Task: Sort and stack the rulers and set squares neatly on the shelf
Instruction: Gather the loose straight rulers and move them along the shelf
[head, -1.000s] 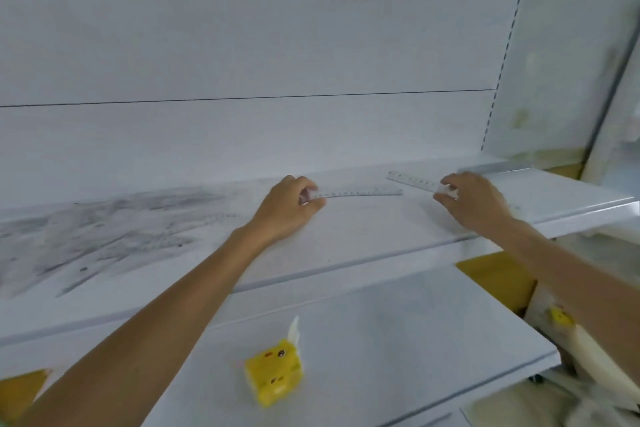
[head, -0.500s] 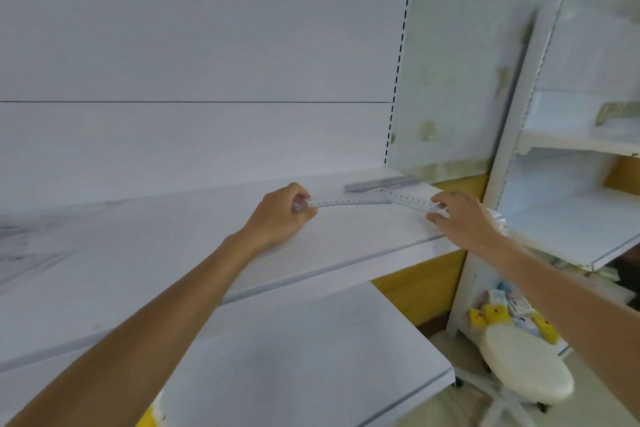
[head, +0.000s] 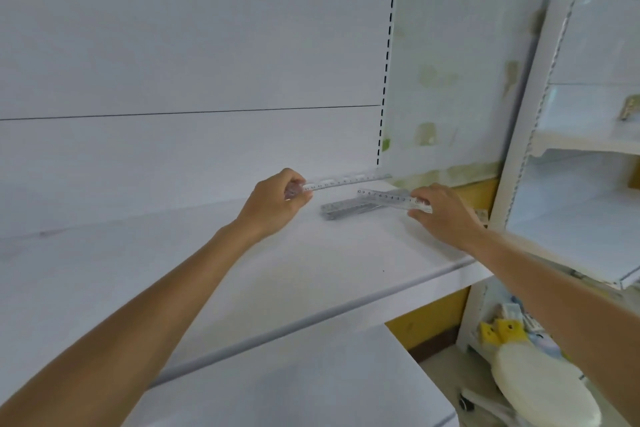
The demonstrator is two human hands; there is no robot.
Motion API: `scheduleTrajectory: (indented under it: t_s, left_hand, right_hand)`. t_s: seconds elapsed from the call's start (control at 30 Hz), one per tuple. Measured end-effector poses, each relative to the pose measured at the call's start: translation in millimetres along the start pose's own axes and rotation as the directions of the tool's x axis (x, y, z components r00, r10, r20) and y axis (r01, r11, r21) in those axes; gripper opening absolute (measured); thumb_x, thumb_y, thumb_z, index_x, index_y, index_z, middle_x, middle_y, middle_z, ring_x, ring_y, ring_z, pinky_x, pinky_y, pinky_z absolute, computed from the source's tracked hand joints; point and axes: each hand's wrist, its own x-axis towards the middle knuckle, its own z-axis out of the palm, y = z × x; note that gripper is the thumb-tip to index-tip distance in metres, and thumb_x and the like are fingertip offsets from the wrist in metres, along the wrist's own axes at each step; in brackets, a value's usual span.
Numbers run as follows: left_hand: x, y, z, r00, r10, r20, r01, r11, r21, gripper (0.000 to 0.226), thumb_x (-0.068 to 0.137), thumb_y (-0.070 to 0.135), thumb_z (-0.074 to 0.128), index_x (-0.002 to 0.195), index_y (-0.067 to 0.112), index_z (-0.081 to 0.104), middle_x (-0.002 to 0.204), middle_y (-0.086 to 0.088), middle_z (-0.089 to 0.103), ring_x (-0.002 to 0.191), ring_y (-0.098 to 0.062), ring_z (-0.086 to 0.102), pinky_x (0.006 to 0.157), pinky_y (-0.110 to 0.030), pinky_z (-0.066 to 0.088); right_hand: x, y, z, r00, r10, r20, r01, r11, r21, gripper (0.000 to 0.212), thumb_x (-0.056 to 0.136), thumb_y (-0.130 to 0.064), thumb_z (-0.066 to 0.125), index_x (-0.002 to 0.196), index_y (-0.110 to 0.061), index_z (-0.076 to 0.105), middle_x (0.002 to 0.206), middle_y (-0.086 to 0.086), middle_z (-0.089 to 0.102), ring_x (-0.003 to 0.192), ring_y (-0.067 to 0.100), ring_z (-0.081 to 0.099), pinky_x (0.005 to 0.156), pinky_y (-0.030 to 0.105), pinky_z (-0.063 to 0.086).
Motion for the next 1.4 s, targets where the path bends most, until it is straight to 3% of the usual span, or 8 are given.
scheduleTrajectory:
  t_s: [0.17,0.37,0.53,0.73,1.03,1.17,1.27,1.4]
  left_hand:
    - [4,-10,0,0.988,-0.089,-0.125,0.098,0.993,0.069,0.017,0.086,0.029,0.061,0.101,0.022,0.057,0.095,0.009,0.059,0.089,-0.007,0.053,0.071,-0.016,0.035]
    - [3,-5,11,0.951,-0.183,-0.249,0.214,0.972,0.102,0.015,0.087,0.029,0.060,0.101,0.023,0.057,0.093,0.011,0.057,0.084,0.001,0.051,0.068,-0.009,0.033]
    - [-12,-3,18,0.926,-0.234,-0.295,0.279,0.953,0.121,0.013,0.088,0.029,0.059,0.098,0.022,0.058,0.095,0.006,0.060,0.088,-0.009,0.054,0.069,-0.017,0.037]
    - [-25,6,22,0.909,-0.252,-0.331,0.319,0.933,0.165,0.014,0.088,0.028,0.060,0.099,0.020,0.058,0.094,0.008,0.058,0.090,-0.008,0.054,0.079,-0.022,0.036]
    - [-21,21,25,0.908,-0.258,-0.330,0.335,0.920,0.202,0.020,0.089,0.030,0.057,0.107,0.023,0.057,0.100,0.008,0.058,0.092,-0.007,0.052,0.079,-0.021,0.035]
    - [-4,28,36,0.925,-0.236,-0.296,0.302,0.932,0.201,0.017,0.089,0.031,0.057,0.105,0.024,0.057,0.098,0.009,0.059,0.089,-0.009,0.053,0.066,-0.014,0.037]
    - [9,32,52,0.933,-0.236,-0.273,0.292,0.938,0.187,0.019,0.090,0.032,0.055,0.106,0.023,0.056,0.100,0.007,0.060,0.086,-0.011,0.054,0.063,-0.016,0.039]
    - [24,35,80,0.941,-0.259,-0.218,0.292,0.947,0.136,0.019,0.090,0.032,0.055,0.107,0.023,0.055,0.110,0.003,0.060,0.094,-0.014,0.055,0.064,-0.017,0.039]
  right_hand:
    - [53,8,15,0.985,-0.158,0.066,0.154,0.986,0.062,0.034,0.087,-0.021,0.059,0.119,-0.010,0.058,0.109,0.009,0.057,0.104,0.025,0.051,0.089,0.032,0.038]
    - [88,7,22,0.916,-0.344,0.204,0.302,0.929,0.212,0.034,0.083,-0.020,0.066,0.115,-0.012,0.061,0.111,0.006,0.061,0.100,0.019,0.056,0.091,0.030,0.044]
    - [97,5,25,0.854,-0.425,0.300,0.348,0.895,0.278,0.030,0.082,-0.018,0.066,0.111,-0.013,0.064,0.112,0.004,0.063,0.104,0.019,0.056,0.092,0.029,0.043]
    - [102,8,33,0.820,-0.463,0.336,0.370,0.878,0.306,0.033,0.084,-0.019,0.064,0.117,-0.015,0.062,0.121,0.003,0.059,0.112,0.017,0.051,0.088,0.020,0.034]
    - [76,13,36,0.864,-0.464,0.197,0.419,0.879,0.228,0.044,0.091,-0.022,0.052,0.134,-0.019,0.045,0.134,0.004,0.045,0.126,0.021,0.038,0.103,0.035,0.035]
    - [49,31,18,0.899,-0.426,0.096,0.374,0.865,0.336,0.032,0.090,-0.019,0.052,0.122,-0.016,0.055,0.117,0.002,0.058,0.102,0.015,0.052,0.088,0.028,0.042]
    - [20,46,10,0.858,-0.473,0.199,0.398,0.858,0.324,0.026,0.093,-0.028,0.048,0.113,-0.016,0.061,0.113,-0.008,0.059,0.103,0.008,0.051,0.091,0.022,0.037]
    - [1,48,8,0.841,-0.478,0.253,0.410,0.869,0.276,0.033,0.096,-0.032,0.038,0.123,-0.023,0.055,0.131,-0.005,0.052,0.122,0.016,0.042,0.105,0.032,0.033]
